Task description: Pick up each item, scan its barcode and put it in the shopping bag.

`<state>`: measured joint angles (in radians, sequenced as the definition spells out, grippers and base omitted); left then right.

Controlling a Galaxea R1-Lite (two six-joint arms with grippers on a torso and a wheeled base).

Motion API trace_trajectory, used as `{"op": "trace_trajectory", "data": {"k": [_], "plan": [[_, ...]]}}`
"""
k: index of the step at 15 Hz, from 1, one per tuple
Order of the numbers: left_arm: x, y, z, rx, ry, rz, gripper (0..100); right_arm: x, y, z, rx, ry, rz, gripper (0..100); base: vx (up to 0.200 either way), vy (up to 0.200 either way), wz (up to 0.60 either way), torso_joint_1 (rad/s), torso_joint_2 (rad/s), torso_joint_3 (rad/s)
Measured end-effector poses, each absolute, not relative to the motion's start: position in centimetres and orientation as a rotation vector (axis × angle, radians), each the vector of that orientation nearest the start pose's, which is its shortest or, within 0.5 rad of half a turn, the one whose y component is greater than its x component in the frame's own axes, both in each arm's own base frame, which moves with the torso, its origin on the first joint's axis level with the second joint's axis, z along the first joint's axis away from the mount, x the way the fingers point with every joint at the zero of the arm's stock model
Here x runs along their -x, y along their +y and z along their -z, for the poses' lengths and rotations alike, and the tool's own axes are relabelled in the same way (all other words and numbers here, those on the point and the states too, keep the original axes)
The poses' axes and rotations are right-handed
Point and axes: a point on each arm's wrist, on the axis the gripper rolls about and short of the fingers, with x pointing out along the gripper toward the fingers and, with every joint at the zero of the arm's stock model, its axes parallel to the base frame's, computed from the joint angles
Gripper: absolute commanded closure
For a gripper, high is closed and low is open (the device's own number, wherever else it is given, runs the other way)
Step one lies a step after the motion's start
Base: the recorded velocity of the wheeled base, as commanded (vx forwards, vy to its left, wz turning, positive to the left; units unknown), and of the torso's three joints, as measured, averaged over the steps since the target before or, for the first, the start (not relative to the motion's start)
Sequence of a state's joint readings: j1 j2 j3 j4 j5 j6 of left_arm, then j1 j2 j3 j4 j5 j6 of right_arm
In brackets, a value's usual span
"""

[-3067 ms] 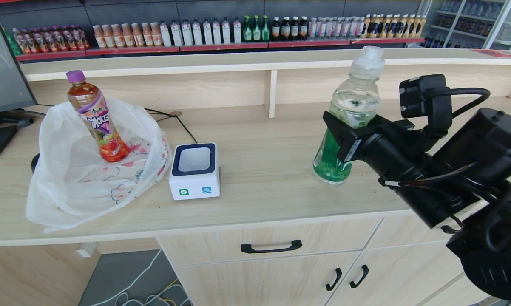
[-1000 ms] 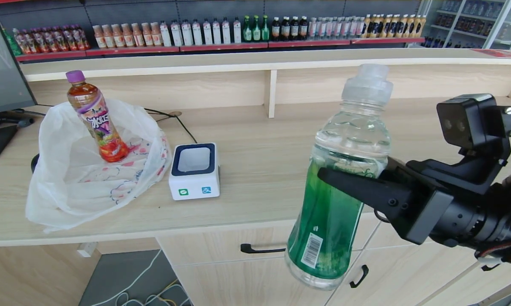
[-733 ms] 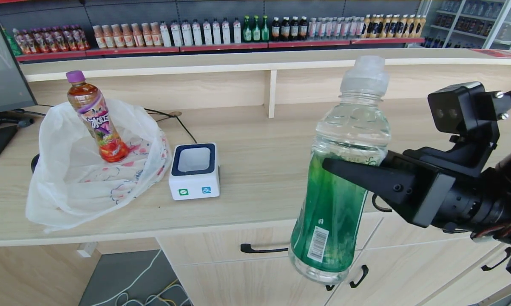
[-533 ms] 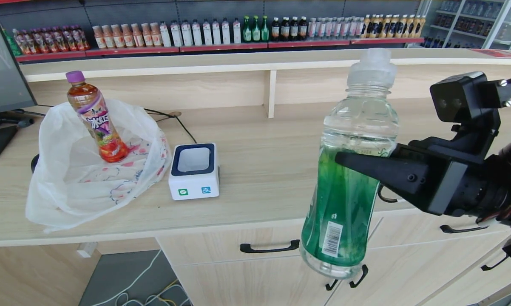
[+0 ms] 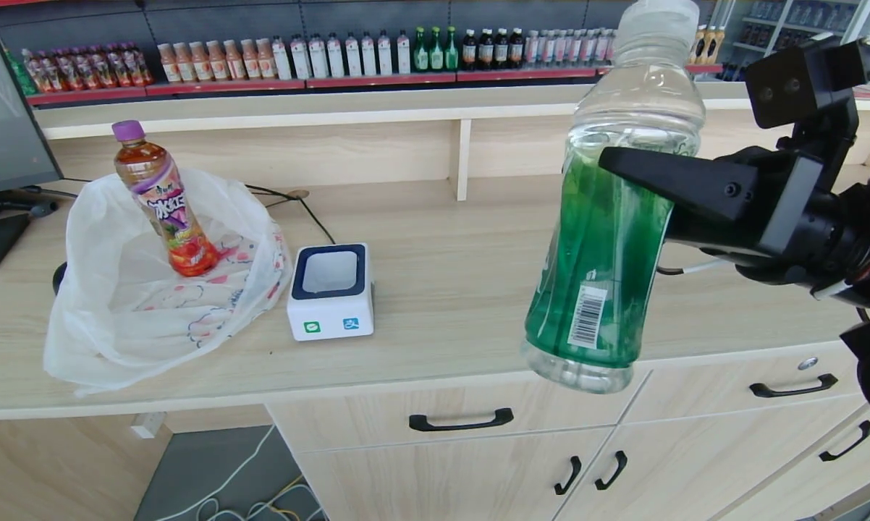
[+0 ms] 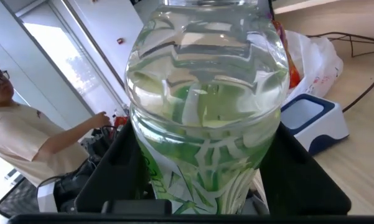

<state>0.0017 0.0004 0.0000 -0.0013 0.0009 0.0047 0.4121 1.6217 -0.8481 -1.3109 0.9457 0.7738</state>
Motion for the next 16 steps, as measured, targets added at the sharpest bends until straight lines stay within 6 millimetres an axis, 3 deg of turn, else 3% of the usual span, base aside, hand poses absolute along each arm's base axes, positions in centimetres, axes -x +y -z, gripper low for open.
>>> {"op": "trace_trajectory", "data": {"k": [16], "plan": [[2.28,0.00,-7.56,-0.005,-0.001,-0.002,0,-24.45,12.82,-28.48,-0.491,-0.025,-1.464,100,0.000,0.000,0.00,0.000,0.00,0.000]]}}
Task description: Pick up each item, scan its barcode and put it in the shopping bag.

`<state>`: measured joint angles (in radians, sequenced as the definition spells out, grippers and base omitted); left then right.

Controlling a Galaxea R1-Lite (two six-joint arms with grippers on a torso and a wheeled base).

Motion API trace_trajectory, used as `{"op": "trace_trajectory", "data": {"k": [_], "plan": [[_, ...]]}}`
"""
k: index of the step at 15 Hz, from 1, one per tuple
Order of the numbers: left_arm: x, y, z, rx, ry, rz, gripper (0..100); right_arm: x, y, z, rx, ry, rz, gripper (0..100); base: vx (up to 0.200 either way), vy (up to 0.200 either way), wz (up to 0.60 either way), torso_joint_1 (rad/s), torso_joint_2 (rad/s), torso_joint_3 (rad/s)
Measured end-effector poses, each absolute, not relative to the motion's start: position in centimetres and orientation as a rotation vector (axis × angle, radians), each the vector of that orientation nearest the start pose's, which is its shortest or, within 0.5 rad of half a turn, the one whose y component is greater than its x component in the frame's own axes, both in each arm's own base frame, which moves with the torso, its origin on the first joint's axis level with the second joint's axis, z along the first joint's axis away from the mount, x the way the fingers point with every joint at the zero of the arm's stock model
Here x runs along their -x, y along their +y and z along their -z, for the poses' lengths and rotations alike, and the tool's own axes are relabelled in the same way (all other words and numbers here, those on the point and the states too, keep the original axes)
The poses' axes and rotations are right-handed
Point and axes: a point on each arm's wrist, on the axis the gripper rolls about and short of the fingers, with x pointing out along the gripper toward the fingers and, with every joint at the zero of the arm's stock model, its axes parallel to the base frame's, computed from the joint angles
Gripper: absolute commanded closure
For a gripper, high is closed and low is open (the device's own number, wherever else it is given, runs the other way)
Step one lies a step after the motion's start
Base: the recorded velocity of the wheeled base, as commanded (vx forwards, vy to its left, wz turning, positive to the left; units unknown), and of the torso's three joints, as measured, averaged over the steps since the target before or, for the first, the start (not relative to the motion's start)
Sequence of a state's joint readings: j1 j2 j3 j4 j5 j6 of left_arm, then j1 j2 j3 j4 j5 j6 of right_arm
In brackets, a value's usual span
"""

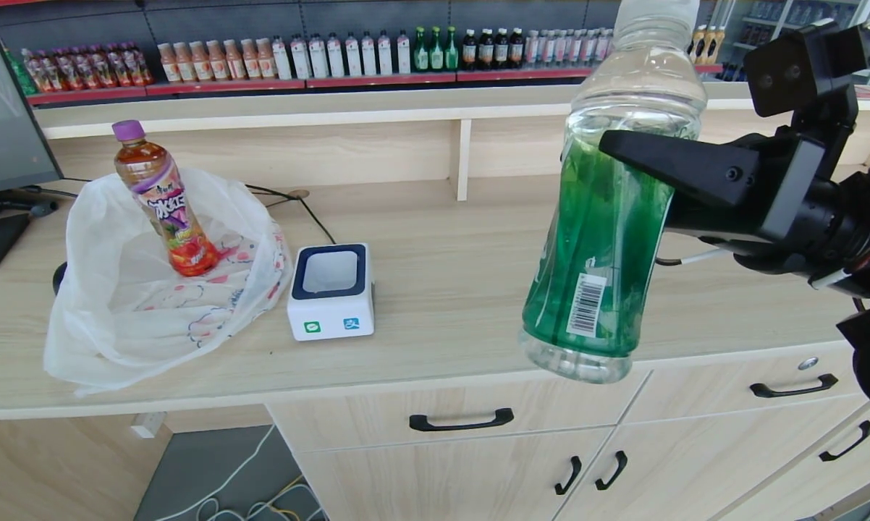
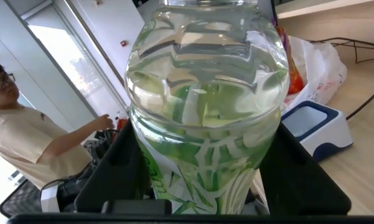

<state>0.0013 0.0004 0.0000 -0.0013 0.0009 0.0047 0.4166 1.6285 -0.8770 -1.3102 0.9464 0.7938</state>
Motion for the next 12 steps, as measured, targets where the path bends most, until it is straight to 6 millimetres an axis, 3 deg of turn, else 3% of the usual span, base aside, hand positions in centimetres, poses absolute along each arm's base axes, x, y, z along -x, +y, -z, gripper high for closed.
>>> {"op": "trace_trajectory", "data": {"k": [12], "plan": [[2.28,0.00,-7.56,-0.004,-0.001,-0.002,0,-24.37,12.79,-28.24,-0.490,-0.026,-1.464,100,0.000,0.000,0.00,0.000,0.00,0.000]]}}
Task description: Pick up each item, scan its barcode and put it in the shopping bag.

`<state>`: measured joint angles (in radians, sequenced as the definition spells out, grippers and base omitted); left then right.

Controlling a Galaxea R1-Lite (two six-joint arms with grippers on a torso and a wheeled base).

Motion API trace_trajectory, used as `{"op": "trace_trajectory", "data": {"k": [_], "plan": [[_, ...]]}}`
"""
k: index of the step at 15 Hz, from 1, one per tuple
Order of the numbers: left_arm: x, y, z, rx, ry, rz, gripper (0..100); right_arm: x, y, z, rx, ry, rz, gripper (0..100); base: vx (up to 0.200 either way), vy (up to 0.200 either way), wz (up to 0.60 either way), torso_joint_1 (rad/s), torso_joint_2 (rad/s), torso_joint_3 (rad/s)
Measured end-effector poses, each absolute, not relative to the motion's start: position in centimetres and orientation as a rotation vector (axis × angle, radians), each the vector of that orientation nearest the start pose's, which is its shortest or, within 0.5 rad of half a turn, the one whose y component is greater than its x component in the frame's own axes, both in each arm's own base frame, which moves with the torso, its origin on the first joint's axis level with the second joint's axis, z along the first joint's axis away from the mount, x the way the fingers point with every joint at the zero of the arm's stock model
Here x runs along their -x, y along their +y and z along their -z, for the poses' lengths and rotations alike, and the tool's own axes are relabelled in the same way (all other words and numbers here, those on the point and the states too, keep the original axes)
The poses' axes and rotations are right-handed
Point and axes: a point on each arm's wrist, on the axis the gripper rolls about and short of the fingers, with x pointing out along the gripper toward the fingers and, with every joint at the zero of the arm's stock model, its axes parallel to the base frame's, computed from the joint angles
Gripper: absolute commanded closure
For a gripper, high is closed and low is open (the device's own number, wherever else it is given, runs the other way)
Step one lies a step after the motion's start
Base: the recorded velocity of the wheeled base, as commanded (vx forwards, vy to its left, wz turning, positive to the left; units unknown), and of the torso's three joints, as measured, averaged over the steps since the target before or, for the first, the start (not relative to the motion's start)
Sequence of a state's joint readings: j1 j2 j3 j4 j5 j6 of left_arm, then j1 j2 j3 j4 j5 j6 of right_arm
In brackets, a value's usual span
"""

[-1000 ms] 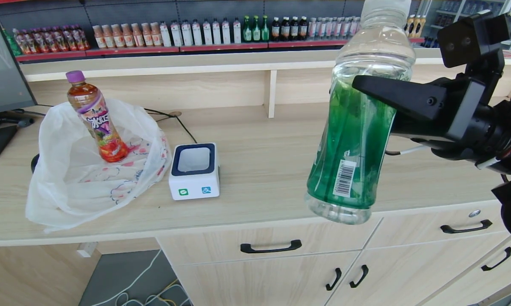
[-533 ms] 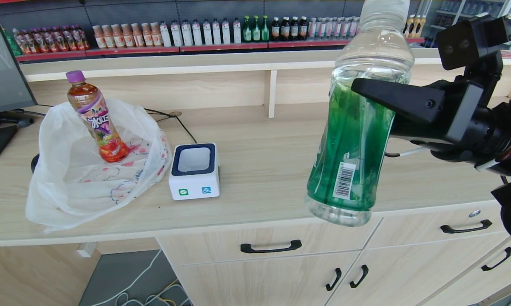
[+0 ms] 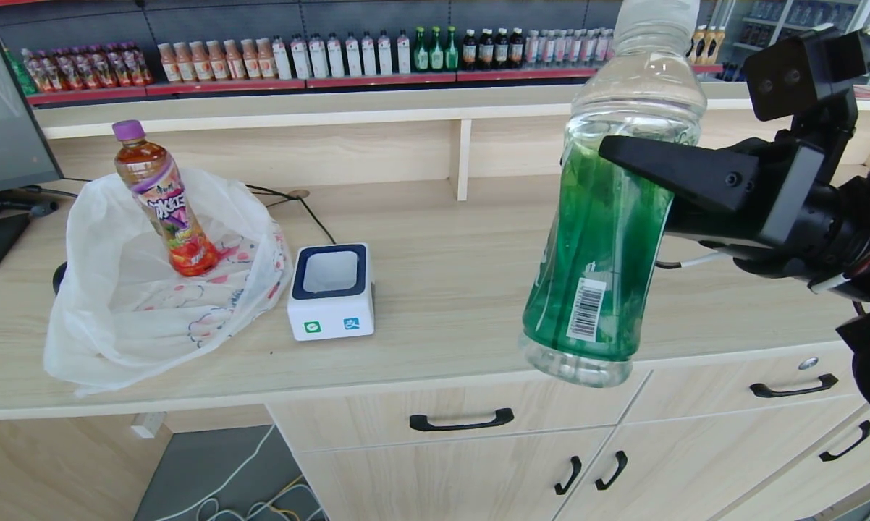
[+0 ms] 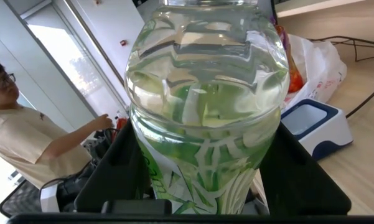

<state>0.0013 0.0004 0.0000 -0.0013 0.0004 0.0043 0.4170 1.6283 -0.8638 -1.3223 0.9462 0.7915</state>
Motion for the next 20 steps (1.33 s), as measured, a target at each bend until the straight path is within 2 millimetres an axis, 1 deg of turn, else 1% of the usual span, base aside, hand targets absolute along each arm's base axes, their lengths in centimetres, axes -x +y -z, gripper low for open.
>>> {"op": "trace_trajectory", "data": {"k": [4,6,9,11,13,15,16,20], "plan": [[2.3,0.0,-7.6,-0.005,-0.001,-0.002,0,-23.9,12.6,-27.9,-0.471,-0.079,-1.473,100,0.000,0.000,0.00,0.000,0.00,0.000],[2.3,0.0,-7.6,-0.004,-0.001,-0.001,0,-23.3,12.2,-27.4,-0.451,-0.143,-1.479,100,0.000,0.000,0.00,0.000,0.00,0.000],[2.3,0.0,-7.6,-0.005,-0.001,-0.001,0,-23.0,10.9,-25.7,-0.412,-0.159,-1.414,100,0.000,0.000,0.00,0.000,0.00,0.000],[2.3,0.0,-7.6,-0.004,-0.001,-0.002,0,-23.0,10.1,-24.7,-0.337,-0.216,-1.332,100,0.000,0.000,0.00,0.000,0.00,0.000],[2.3,0.0,-7.6,-0.005,-0.001,-0.001,0,-22.8,9.5,-23.8,-0.305,-0.257,-1.217,100,0.000,0.000,0.00,0.000,0.00,0.000],[2.3,0.0,-7.6,-0.005,-0.001,-0.001,0,-22.5,9.2,-23.4,-0.283,-0.304,-1.104,100,0.000,0.000,0.00,0.000,0.00,0.000],[2.3,0.0,-7.6,-0.005,-0.001,-0.002,0,-22.3,9.0,-23.0,-0.243,-0.334,-1.029,100,0.000,0.000,0.00,0.000,0.00,0.000],[2.3,0.0,-7.6,-0.005,-0.001,-0.002,0,-21.0,8.6,-21.0,-0.147,-0.345,-0.823,100,0.000,0.000,0.00,0.000,0.00,0.000]]}}
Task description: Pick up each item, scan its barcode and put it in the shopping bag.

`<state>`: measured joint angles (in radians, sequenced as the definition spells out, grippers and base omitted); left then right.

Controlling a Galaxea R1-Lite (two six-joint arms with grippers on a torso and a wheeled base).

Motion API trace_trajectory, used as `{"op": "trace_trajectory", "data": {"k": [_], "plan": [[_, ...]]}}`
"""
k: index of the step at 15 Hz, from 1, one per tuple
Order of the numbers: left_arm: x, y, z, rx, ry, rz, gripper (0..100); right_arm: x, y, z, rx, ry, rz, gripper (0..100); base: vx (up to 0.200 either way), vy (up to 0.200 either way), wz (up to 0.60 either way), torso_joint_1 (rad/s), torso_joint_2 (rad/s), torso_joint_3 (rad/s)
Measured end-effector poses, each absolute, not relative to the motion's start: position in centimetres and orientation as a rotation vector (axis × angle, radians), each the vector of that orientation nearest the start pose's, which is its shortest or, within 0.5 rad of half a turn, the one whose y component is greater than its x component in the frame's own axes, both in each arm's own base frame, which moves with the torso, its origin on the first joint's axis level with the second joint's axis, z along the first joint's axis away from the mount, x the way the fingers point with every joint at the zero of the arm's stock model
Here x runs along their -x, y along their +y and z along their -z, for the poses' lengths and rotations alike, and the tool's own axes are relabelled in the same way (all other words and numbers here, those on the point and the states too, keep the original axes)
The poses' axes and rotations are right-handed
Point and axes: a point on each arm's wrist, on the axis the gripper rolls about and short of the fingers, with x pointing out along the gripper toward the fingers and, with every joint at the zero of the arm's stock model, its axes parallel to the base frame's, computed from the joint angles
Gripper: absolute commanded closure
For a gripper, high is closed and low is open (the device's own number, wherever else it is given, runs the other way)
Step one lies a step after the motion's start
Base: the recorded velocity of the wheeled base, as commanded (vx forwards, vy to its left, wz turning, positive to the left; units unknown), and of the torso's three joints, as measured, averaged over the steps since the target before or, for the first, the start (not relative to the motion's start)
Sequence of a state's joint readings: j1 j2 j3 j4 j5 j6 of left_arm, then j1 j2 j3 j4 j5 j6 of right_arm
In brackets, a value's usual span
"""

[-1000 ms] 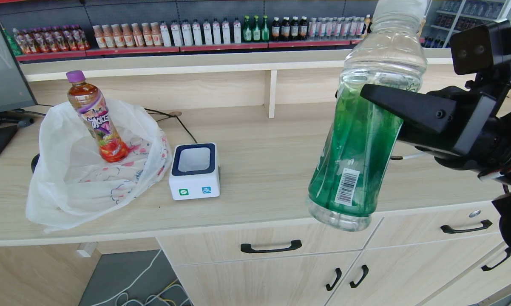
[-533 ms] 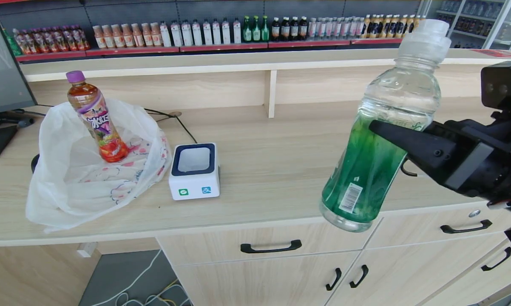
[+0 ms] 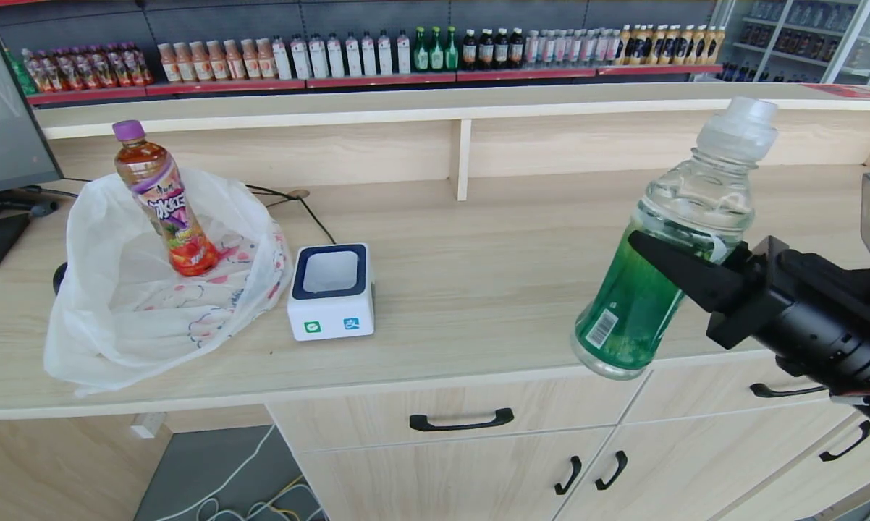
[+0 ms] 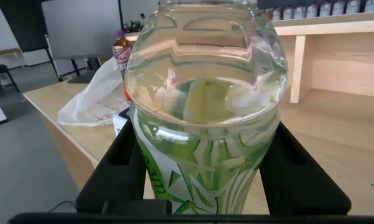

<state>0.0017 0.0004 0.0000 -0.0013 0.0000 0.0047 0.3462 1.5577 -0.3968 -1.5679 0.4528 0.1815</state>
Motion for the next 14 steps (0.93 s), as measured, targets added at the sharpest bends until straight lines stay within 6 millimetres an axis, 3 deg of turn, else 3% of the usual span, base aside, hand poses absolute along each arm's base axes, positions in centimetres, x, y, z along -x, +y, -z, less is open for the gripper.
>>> {"op": "trace_trajectory", "data": {"k": [5,9,14], "plan": [[2.3,0.0,-7.6,-0.005,-0.001,-0.001,0,-19.6,8.9,-21.0,-0.039,-0.415,-0.550,100,0.000,0.000,0.00,0.000,0.00,0.000],[2.3,0.0,-7.6,-0.006,-0.001,-0.001,0,-18.5,10.2,-21.4,-0.012,-0.436,-0.407,100,0.000,0.000,0.00,0.000,0.00,0.000],[2.3,0.0,-7.6,-0.006,-0.001,-0.001,0,-18.4,11.4,-23.0,-0.052,-0.496,-0.399,100,-0.040,0.000,0.00,0.000,0.00,0.000]]}}
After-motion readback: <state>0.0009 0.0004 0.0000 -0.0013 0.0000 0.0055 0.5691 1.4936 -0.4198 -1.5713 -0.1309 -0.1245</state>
